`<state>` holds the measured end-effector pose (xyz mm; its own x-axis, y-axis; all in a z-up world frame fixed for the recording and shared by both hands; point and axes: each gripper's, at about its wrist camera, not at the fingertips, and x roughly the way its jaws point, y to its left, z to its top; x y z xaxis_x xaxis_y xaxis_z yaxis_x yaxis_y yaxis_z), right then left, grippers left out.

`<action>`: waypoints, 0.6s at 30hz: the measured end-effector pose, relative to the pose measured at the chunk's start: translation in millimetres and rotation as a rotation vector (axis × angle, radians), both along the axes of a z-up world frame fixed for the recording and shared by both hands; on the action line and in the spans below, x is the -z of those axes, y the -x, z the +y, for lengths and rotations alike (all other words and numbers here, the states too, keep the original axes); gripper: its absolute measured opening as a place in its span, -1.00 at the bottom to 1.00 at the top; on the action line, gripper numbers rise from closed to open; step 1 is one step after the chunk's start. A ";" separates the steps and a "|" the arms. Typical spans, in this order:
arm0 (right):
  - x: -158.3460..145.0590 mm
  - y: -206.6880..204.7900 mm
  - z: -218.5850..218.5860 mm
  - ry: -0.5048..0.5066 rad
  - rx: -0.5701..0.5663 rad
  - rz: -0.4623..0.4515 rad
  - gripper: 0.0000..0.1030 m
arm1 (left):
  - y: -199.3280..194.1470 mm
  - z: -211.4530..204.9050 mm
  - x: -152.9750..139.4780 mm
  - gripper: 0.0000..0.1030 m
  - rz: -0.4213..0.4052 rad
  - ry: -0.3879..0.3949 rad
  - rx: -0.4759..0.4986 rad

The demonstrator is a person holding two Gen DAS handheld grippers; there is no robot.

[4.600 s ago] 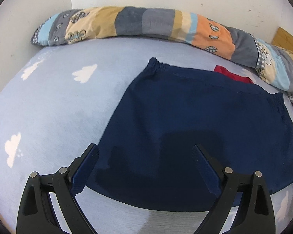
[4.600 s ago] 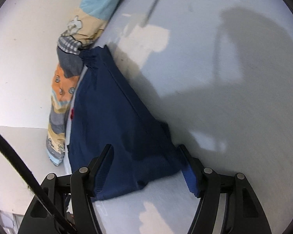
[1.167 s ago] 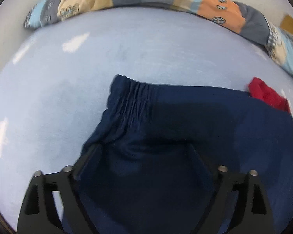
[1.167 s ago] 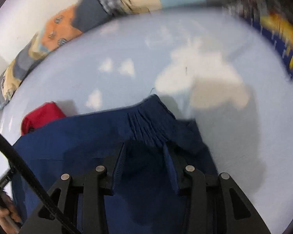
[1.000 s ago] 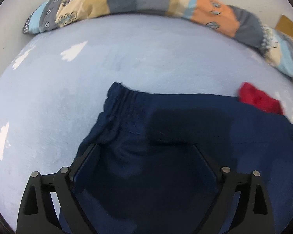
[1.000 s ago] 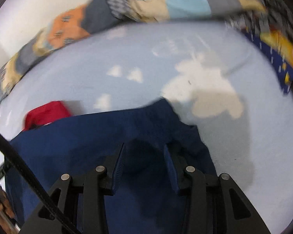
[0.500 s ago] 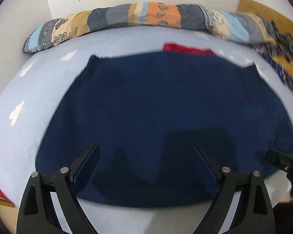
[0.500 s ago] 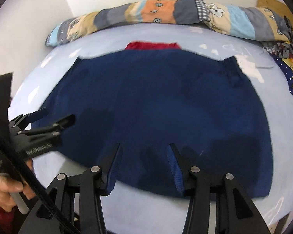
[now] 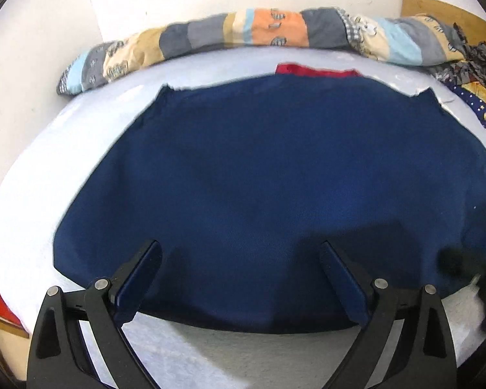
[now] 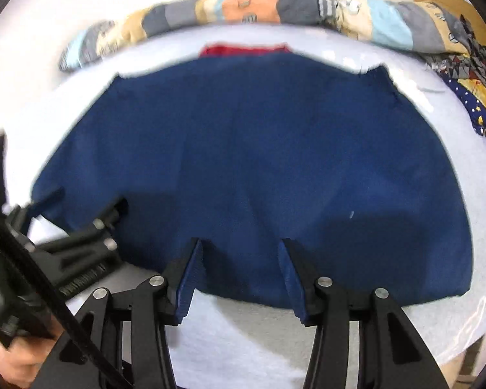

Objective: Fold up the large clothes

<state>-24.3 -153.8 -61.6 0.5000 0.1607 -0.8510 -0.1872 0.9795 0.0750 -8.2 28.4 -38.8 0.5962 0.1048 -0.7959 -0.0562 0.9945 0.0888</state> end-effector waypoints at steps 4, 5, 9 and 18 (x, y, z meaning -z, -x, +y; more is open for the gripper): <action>-9.9 -8.2 -20.0 0.017 0.080 -0.031 0.18 | -3.5 -2.7 -4.0 0.90 -0.033 -0.003 0.015; -7.0 -10.5 -25.9 0.004 0.104 -0.014 0.19 | -4.0 -4.1 -3.7 0.90 -0.033 -0.003 0.018; 7.5 -14.3 -31.5 -0.030 0.129 0.046 0.20 | -7.8 -7.5 1.1 0.90 -0.024 -0.006 0.026; 16.4 -13.4 -13.6 0.060 0.087 0.034 0.48 | -7.8 -14.2 -0.1 0.90 -0.048 -0.023 0.047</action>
<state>-10.9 -167.4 -78.0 0.4807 0.0662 -0.8744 -0.1001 0.9948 0.0203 -0.4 14.2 -38.7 0.6385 0.0939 -0.7639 -0.0141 0.9938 0.1105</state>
